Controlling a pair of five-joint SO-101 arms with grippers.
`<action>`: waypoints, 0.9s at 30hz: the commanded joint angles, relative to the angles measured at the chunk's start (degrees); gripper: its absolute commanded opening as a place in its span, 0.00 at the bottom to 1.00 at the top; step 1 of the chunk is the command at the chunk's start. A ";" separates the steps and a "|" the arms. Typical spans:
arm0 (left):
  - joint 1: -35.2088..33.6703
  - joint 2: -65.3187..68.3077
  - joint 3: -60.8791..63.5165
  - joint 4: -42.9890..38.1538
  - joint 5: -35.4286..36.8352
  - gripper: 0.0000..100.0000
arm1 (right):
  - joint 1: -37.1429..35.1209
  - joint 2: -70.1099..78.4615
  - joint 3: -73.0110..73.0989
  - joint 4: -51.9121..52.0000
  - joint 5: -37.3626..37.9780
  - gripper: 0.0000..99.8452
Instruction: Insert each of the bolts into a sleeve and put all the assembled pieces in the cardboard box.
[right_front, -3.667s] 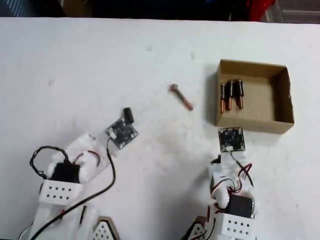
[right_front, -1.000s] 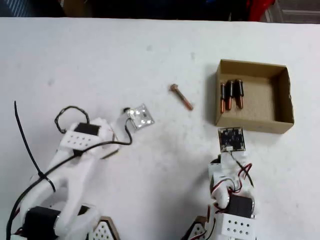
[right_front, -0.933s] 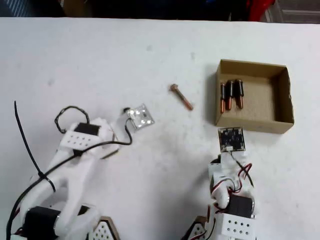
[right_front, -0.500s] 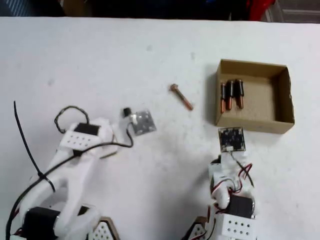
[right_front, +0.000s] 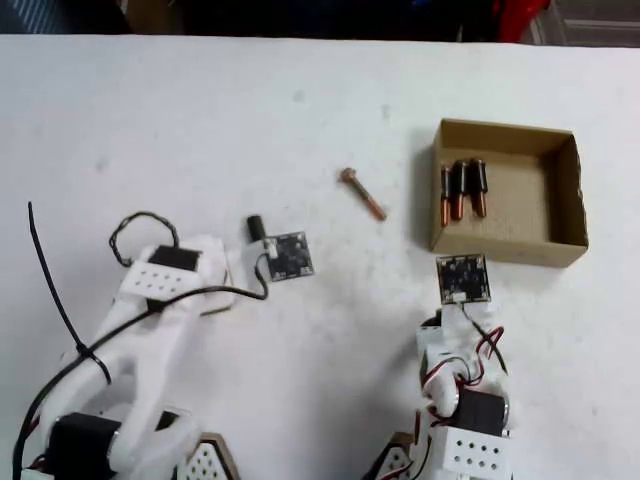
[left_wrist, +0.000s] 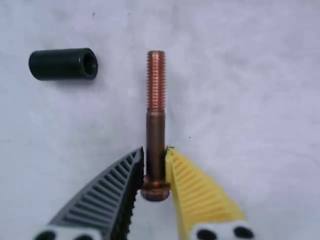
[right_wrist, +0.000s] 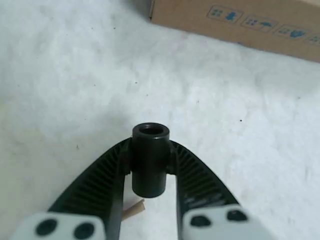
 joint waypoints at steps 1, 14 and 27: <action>0.57 -0.04 -2.73 -1.23 -0.70 0.18 | 0.48 -0.22 0.44 0.31 0.09 0.02; 0.84 -0.66 -3.52 -1.23 11.96 0.19 | 0.48 -0.22 0.44 0.31 0.09 0.02; 0.57 -0.22 -6.15 2.29 54.86 0.19 | 0.48 -0.22 0.44 0.31 0.09 0.02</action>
